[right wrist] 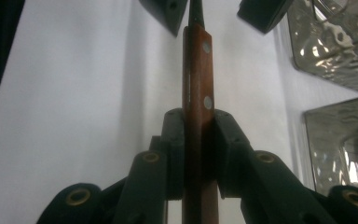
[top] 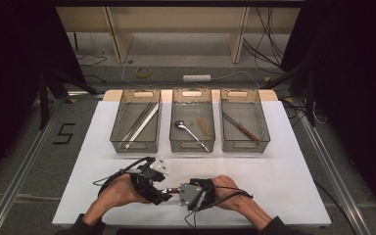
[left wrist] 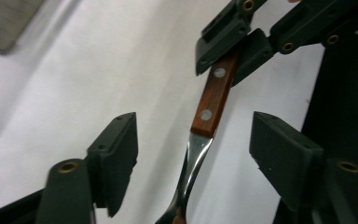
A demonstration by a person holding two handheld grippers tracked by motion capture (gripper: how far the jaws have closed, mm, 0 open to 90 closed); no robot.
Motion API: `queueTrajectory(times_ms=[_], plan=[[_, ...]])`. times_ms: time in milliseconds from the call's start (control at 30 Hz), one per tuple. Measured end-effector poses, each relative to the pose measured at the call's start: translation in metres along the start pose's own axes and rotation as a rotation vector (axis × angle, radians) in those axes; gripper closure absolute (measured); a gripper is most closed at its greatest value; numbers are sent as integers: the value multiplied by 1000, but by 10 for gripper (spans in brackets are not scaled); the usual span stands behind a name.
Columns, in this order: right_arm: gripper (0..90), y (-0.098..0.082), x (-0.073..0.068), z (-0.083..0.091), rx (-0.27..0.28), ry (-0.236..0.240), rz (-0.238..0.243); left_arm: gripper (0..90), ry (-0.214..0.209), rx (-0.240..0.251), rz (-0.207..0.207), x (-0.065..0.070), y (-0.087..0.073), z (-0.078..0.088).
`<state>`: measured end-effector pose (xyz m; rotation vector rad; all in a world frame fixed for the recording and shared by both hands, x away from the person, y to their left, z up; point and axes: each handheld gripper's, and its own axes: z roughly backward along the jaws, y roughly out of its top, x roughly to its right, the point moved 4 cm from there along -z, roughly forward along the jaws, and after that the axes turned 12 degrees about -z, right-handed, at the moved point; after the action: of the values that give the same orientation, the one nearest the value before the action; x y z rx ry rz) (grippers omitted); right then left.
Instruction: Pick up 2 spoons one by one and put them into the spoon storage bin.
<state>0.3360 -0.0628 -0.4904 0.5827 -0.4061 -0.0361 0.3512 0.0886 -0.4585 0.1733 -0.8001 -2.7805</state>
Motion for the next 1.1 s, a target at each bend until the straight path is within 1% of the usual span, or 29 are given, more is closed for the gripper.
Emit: queueTrajectory(times_ms=[33,100,133,167,300,333,400,467,500,633,700,733,767,867,900,933,967,1067,1100], plan=[[767,-1,2,1,1,-9,-2,290,10,3,4,-1,0,1],[767,-3,4,2,-3,-11,-3,264,20,16,16,-2,0,1],[767,-3,5,2,0,-16,-17,256,31,20,18,-3,0,2],[767,-4,6,3,4,-24,-29,249,46,32,25,-3,1,3],[768,-10,10,5,-14,-34,-38,236,86,79,41,-7,2,10],[767,-12,12,5,-15,-40,-39,235,97,96,54,-8,2,11],[767,-15,16,6,-19,-51,-63,226,115,120,64,-10,2,15],[767,-18,19,8,-22,-54,-71,222,131,140,71,-11,1,16],[767,-19,21,8,-19,-57,-74,220,136,151,79,-12,1,17],[768,-21,22,9,-24,-61,-86,211,140,161,94,-13,0,17],[768,-21,23,9,-23,-60,-87,208,143,163,94,-14,-1,17],[768,-21,23,10,-31,-66,-97,208,144,164,95,-14,-1,17],[768,-21,24,10,-25,-62,-88,208,145,163,97,-14,-1,17],[768,-22,23,10,-30,-58,-102,206,148,171,104,-14,-2,18],[768,-22,23,10,-21,-60,-100,205,148,171,104,-15,-2,18],[768,-22,23,11,-28,-62,-112,204,151,174,106,-15,-2,18],[768,-22,25,10,-15,-61,-99,203,155,179,112,-15,-2,18],[768,-25,27,11,-16,-65,-108,200,165,190,122,-16,-3,19],[768,-26,28,11,-17,-61,-114,197,172,196,124,-17,-3,20]])
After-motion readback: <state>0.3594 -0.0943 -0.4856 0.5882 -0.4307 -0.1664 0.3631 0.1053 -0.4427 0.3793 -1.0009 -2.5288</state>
